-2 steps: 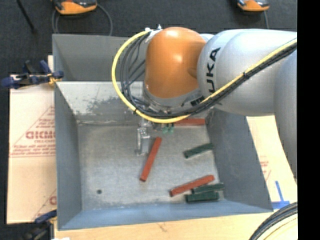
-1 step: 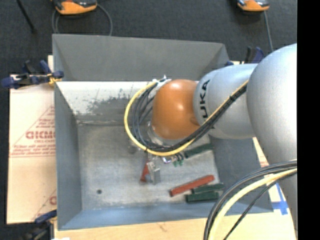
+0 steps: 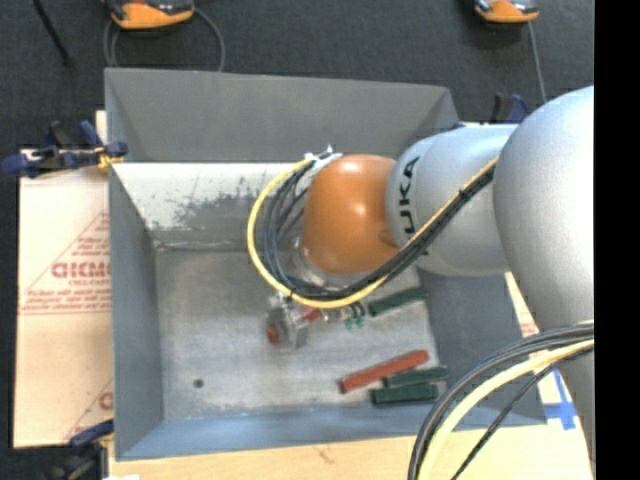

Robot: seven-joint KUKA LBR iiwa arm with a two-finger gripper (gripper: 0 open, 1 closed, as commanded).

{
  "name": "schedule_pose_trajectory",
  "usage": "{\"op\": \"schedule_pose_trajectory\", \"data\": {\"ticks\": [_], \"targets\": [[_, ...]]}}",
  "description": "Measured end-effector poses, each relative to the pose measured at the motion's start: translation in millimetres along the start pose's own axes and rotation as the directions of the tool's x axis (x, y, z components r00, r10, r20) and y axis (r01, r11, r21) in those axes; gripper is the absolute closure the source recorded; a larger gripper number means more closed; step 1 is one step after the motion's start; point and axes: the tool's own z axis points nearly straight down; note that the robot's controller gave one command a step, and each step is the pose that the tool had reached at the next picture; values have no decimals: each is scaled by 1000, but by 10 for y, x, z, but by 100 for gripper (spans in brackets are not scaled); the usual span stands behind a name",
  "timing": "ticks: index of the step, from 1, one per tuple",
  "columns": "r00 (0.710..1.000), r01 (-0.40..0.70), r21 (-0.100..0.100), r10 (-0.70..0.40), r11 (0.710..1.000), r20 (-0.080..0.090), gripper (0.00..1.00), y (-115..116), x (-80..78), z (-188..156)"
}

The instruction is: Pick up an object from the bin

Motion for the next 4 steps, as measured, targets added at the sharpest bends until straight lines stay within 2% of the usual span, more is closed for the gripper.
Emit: {"op": "schedule_pose_trajectory", "data": {"ticks": [1,2,3,4], "targets": [[1000,-2,1,2,1000,-4,0,-5,15,20],[905,426,3,-426,905,-4,0,-536,-170,34],[906,423,-2,-423,906,-4,100,-512,-168,37],[902,432,8,-432,902,2,100,-834,-419,-1626]]}}
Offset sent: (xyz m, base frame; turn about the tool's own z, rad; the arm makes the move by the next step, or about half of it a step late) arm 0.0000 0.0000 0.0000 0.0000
